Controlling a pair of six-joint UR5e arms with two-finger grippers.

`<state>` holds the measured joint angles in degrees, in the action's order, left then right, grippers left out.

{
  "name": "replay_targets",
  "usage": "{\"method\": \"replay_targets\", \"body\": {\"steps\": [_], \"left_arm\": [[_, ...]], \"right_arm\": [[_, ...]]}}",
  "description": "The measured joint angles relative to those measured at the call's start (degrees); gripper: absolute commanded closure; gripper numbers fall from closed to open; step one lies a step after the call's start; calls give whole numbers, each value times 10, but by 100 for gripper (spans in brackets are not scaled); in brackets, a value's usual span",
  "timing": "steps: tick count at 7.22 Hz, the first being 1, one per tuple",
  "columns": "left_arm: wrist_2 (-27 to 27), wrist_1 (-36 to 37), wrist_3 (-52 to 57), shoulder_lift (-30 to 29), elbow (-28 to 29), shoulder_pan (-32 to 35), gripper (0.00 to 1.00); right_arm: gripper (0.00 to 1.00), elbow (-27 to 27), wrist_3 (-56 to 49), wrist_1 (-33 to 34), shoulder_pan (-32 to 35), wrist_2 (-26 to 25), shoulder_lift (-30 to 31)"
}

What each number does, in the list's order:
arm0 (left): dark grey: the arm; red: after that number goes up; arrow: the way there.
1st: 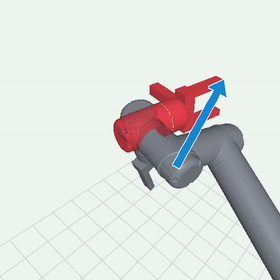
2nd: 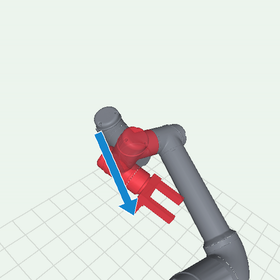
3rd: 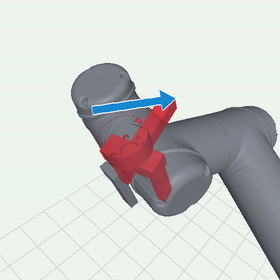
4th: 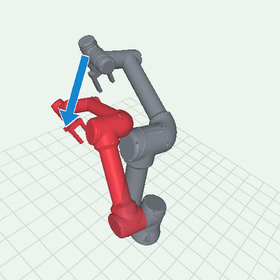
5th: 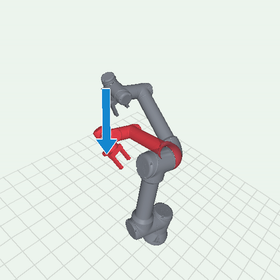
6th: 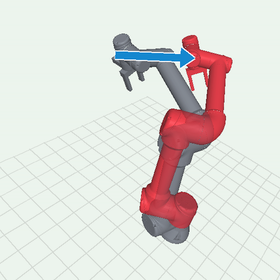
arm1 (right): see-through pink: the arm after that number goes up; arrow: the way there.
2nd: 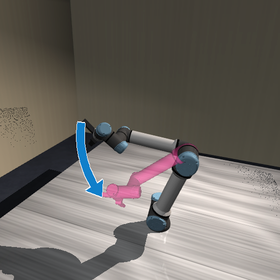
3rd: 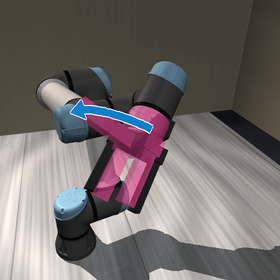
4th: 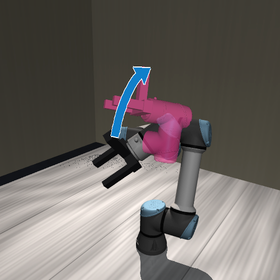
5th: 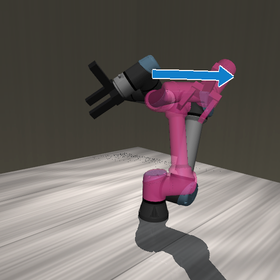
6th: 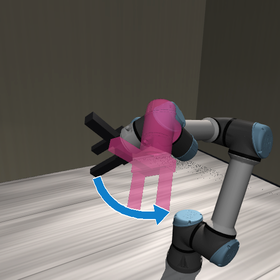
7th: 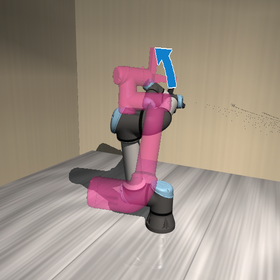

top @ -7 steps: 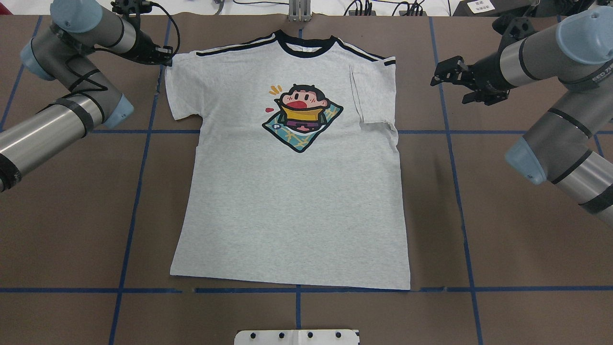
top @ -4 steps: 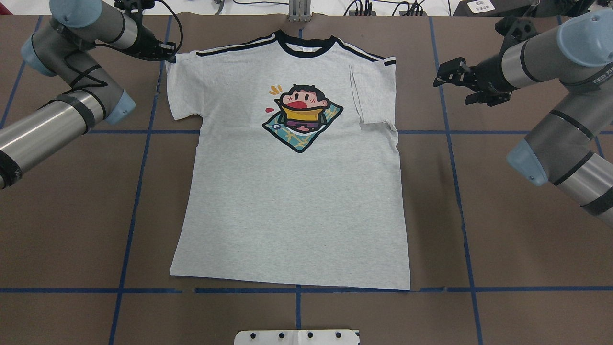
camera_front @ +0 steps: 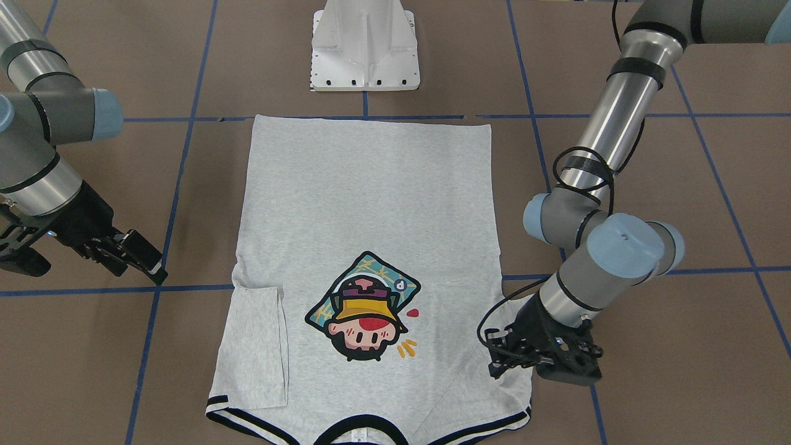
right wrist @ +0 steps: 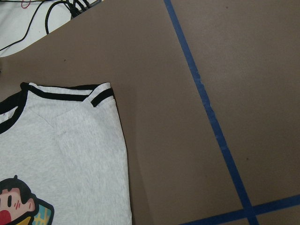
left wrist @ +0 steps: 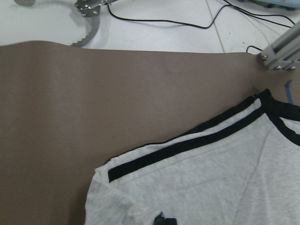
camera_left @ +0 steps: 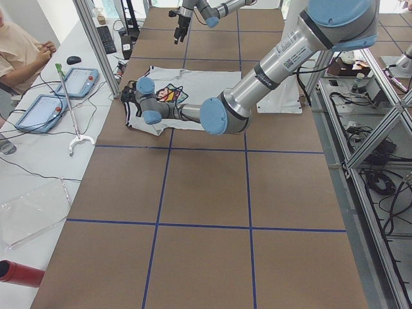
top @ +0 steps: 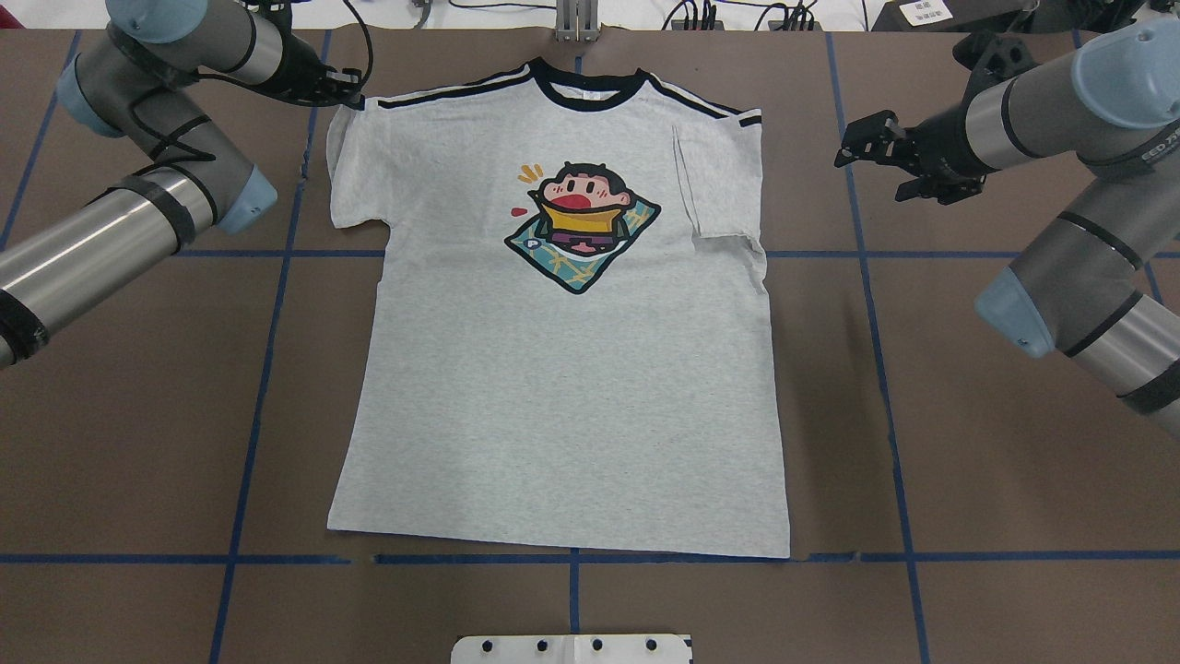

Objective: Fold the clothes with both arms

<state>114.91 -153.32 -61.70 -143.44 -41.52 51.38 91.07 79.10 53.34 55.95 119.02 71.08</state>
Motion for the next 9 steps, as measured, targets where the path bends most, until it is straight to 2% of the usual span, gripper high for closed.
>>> {"method": "replay_targets", "body": {"steps": [1, 3, 4, 5, 6, 7, 9], "left_arm": [[-33, 9, -11, -14, 0, -18, 100], [-83, 13, -17, -48, 46, -33, 100], [-101, 13, -17, -58, 63, -37, 96], [-116, 13, -17, -62, 73, -40, 63], [-124, 12, -18, -65, 79, -42, 13], [-129, 11, -18, -68, 82, -42, 4], [-131, 10, -36, -69, 73, -41, 4]], "right_arm": [[0, -4, 0, 0, -1, 0, -1], [0, -8, 0, 1, -2, -1, -3], [0, -11, 0, 1, -3, -1, -5], [0, -17, 1, 1, -3, -1, -8], [0, -20, 1, 1, -3, -1, -10], [0, -21, 1, 1, -3, -2, -11], [0, -13, 7, 6, -5, 0, -12]]}}
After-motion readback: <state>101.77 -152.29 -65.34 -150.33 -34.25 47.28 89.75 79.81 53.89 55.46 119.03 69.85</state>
